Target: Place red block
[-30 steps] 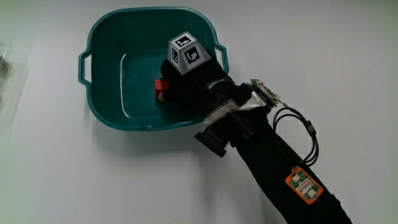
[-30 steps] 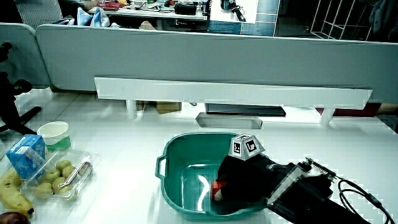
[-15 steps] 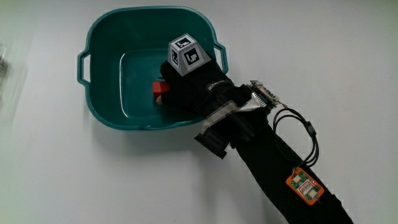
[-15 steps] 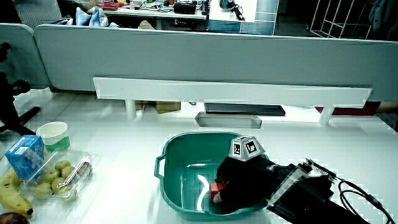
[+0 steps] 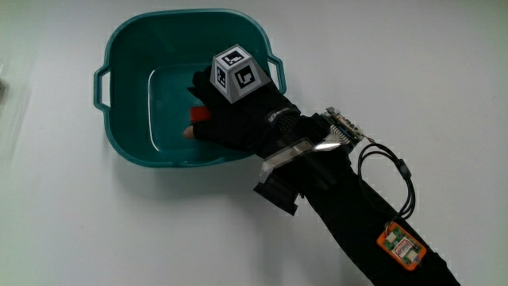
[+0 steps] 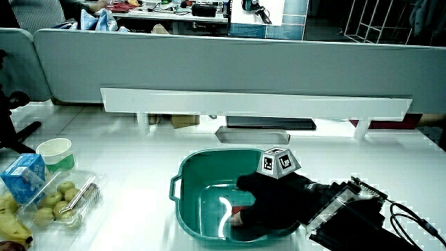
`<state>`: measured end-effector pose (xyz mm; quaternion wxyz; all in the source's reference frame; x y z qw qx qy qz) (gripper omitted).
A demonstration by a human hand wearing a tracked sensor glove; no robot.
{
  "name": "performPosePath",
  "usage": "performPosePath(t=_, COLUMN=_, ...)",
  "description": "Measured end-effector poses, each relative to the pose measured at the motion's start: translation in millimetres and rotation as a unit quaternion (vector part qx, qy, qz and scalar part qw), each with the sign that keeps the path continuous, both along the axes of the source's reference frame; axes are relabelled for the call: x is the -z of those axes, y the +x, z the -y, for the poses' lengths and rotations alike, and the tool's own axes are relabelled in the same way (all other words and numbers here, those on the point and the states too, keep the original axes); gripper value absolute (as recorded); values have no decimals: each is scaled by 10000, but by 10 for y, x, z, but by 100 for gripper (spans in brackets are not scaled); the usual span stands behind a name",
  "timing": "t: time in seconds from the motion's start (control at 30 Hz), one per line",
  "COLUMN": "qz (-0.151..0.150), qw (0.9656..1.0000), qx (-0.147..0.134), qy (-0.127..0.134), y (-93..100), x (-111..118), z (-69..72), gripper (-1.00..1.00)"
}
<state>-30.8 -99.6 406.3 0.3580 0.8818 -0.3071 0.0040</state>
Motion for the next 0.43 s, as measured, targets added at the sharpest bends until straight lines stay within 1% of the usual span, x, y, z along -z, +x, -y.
performPosePath(t=0.07, qz=110, qw=9999, qx=-27, qy=34, y=2, x=55, z=-14, gripper=-100)
performPosePath(t=0.13, qz=251, qw=9997, qx=-29, qy=-65, y=8, x=115, z=-29, gripper=-100)
performPosePath(t=0.2, qz=391, qw=9992, qx=-23, qy=74, y=10, x=238, z=-66, gripper=-100)
performPosePath(t=0.27, qz=729, qw=9973, qx=51, qy=112, y=0, x=378, z=-129, gripper=-100)
performPosePath(t=0.3, qz=793, qw=9966, qx=130, qy=205, y=-15, x=447, z=-170, gripper=-100)
performPosePath(t=0.33, qz=966, qw=9948, qx=184, qy=247, y=-30, x=543, z=-220, gripper=-100)
performPosePath(t=0.37, qz=1201, qw=9921, qx=272, qy=259, y=-49, x=654, z=-281, gripper=-100)
performPosePath(t=0.4, qz=1386, qw=9895, qx=376, qy=160, y=-76, x=708, z=-341, gripper=-100)
performPosePath(t=0.43, qz=1461, qw=9878, qx=513, qy=-135, y=-123, x=641, z=-398, gripper=-100)
